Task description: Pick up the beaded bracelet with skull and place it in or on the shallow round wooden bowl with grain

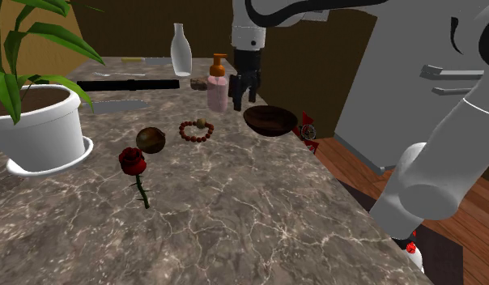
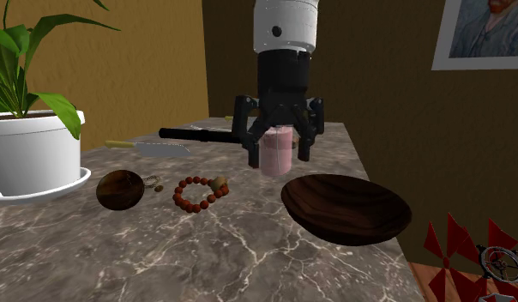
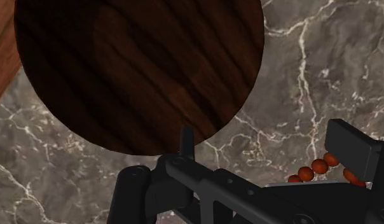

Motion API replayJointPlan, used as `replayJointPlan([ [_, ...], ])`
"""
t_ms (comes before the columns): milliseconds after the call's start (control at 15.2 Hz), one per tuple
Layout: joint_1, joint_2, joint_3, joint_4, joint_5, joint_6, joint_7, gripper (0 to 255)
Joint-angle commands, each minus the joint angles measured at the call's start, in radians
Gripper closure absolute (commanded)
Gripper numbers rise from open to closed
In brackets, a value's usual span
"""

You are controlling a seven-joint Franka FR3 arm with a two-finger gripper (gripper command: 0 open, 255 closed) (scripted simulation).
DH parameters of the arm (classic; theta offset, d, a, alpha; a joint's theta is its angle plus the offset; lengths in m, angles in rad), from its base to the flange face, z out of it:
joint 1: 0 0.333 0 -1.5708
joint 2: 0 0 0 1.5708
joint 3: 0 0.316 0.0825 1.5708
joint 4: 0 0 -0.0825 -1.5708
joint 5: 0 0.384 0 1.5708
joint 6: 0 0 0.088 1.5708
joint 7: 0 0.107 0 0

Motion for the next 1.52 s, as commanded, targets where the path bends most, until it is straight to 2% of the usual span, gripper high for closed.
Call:
replayJointPlan([
  [0,0.009,0.082,0.014,0.078,-0.011,0.0,0.017,0],
  [462,0.067,0.376,0.055,0.4,-0.069,-0.047,0.085,0],
  [990,0.066,0.366,0.054,0.284,-0.066,0.059,0.084,0],
  [1452,0.066,0.366,0.054,0.284,-0.066,0.059,0.084,0],
])
